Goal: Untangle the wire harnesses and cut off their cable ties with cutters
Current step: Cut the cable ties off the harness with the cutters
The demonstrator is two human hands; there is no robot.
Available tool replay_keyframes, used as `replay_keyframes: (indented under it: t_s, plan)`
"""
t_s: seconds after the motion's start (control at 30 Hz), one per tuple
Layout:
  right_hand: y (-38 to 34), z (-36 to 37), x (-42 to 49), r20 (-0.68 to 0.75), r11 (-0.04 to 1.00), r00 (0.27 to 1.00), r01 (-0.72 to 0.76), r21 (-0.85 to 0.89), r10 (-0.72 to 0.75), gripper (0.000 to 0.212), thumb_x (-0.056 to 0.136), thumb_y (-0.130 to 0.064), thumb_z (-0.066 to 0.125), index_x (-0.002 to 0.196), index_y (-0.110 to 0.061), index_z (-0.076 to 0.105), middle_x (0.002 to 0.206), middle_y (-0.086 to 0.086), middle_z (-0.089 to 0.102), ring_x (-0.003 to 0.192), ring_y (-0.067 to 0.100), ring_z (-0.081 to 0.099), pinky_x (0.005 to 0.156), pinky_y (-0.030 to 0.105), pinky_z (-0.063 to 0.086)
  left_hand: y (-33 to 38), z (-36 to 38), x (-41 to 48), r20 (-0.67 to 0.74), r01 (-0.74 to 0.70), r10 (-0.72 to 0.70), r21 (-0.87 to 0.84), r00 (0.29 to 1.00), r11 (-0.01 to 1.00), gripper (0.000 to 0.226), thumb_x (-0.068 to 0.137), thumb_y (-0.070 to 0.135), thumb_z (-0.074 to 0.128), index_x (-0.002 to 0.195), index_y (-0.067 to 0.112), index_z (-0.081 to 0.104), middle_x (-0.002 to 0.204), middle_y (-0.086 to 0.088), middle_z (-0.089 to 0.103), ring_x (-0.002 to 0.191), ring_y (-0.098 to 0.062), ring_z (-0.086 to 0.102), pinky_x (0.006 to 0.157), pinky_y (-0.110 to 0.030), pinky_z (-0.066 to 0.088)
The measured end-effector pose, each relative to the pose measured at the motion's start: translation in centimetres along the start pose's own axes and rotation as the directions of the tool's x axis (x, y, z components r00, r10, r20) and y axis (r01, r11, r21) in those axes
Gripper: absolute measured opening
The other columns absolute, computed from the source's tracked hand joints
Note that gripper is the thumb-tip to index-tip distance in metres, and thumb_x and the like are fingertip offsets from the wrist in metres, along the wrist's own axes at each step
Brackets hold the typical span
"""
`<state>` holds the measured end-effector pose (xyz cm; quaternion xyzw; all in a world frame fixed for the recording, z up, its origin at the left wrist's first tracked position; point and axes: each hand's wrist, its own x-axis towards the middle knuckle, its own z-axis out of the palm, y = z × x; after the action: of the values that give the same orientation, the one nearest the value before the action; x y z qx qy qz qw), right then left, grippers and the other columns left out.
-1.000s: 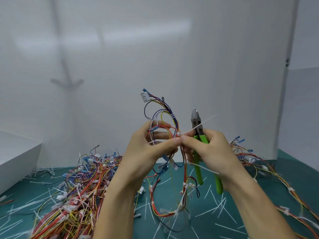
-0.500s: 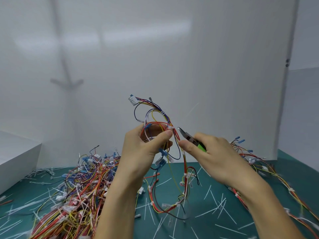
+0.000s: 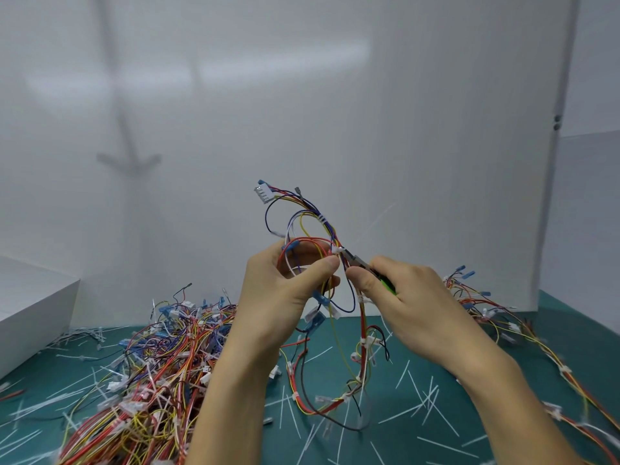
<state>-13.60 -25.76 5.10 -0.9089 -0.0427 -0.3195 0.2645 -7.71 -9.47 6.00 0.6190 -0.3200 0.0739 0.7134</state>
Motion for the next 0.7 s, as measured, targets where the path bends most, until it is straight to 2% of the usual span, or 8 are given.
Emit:
replay_keyframes:
  t_s: [0.23, 0.37, 0.47, 0.5, 0.7]
  plan:
    - [0.09, 0.02, 0.01, -0.006, 0.999, 1.000, 0.010, 0.047, -0.010, 0.050, 0.083, -0.070, 0.031, 0.068, -0.027, 0.050, 0.056, -0.006, 0.047, 0.055, 0.006, 0.044, 0.053, 0.020, 0.033, 0.08, 0.03, 0.02, 0.000, 0.011, -0.011, -0.009, 1.000, 1.000, 0.009, 0.082, 0.013, 0.075, 0.089, 0.019, 0.074, 0.082, -0.002, 0.077, 0.072, -0.020, 0.075, 0.064, -0.016, 0.054]
    - [-0.27, 0.08, 0.05, -0.011, 0.997, 1.000, 0.014, 0.075, -0.013, 0.053, 0.083, -0.070, 0.031, 0.069, -0.023, 0.049, 0.054, -0.008, 0.048, 0.053, 0.005, 0.042, 0.050, 0.018, 0.033, 0.17, -0.05, -0.06, 0.007, 0.025, -0.024, -0.045, 1.000, 0.999, 0.008, 0.084, 0.012, 0.074, 0.088, 0.019, 0.075, 0.082, -0.004, 0.077, 0.073, -0.022, 0.075, 0.064, -0.018, 0.056]
    - [-0.56, -0.06, 0.02, -0.025, 0.997, 0.999, 0.023, 0.073, -0.021, 0.051, 0.083, -0.070, 0.030, 0.068, -0.024, 0.047, 0.059, -0.030, 0.053, 0.056, 0.002, 0.046, 0.051, 0.015, 0.034, 0.24, 0.00, -0.09, 0.016, 0.028, -0.027, -0.047, 0.999, 0.999, 0.008, 0.084, 0.012, 0.074, 0.089, 0.018, 0.075, 0.082, -0.004, 0.077, 0.073, -0.022, 0.075, 0.064, -0.019, 0.056]
    - [-0.62, -0.10, 0.03, -0.030, 0.997, 0.999, 0.028, 0.069, -0.026, 0.050, 0.082, -0.070, 0.029, 0.067, -0.025, 0.047, 0.060, -0.033, 0.053, 0.056, 0.002, 0.047, 0.052, 0.016, 0.035, 0.25, 0.00, -0.10, 0.017, 0.028, -0.027, -0.046, 0.999, 0.999, 0.007, 0.084, 0.013, 0.074, 0.088, 0.019, 0.075, 0.082, -0.004, 0.077, 0.073, -0.022, 0.075, 0.064, -0.019, 0.056]
    - [-0.30, -0.13, 0.07, -0.048, 0.998, 0.998, 0.040, 0.047, -0.037, 0.054, 0.082, -0.072, 0.030, 0.064, -0.025, 0.048, 0.058, -0.026, 0.052, 0.056, 0.007, 0.045, 0.052, 0.022, 0.032, 0.25, 0.01, -0.08, 0.013, 0.026, -0.026, -0.031, 1.000, 0.999, 0.009, 0.084, 0.013, 0.074, 0.084, 0.021, 0.075, 0.081, -0.003, 0.077, 0.072, -0.021, 0.075, 0.063, -0.017, 0.055]
